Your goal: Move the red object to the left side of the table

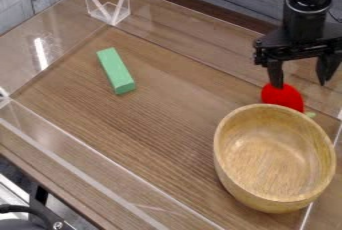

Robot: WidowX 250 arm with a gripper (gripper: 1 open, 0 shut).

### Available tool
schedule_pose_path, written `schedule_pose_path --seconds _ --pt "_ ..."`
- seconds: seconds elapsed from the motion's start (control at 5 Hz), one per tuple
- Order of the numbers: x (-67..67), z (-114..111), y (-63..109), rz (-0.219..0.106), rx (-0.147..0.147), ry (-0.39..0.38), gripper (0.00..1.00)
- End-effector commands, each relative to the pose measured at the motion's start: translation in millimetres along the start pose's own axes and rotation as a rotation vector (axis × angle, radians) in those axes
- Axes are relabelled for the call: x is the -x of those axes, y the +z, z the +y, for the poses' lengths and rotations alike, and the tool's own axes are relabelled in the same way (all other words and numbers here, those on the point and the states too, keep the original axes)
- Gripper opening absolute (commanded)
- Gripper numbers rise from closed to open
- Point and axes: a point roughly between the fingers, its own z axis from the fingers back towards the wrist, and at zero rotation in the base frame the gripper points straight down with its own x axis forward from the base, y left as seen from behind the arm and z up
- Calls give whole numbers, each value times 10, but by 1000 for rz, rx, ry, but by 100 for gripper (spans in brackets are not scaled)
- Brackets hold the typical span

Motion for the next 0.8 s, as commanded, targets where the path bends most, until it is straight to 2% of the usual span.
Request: schedule_pose_path --seconds 0.0,0.4,0.6 --pt "-139 38 57 -45 23 34 100" --pt "-257 309 -149 -47 -17 85 100" --pt "-207 339 -141 -35 -11 37 0"
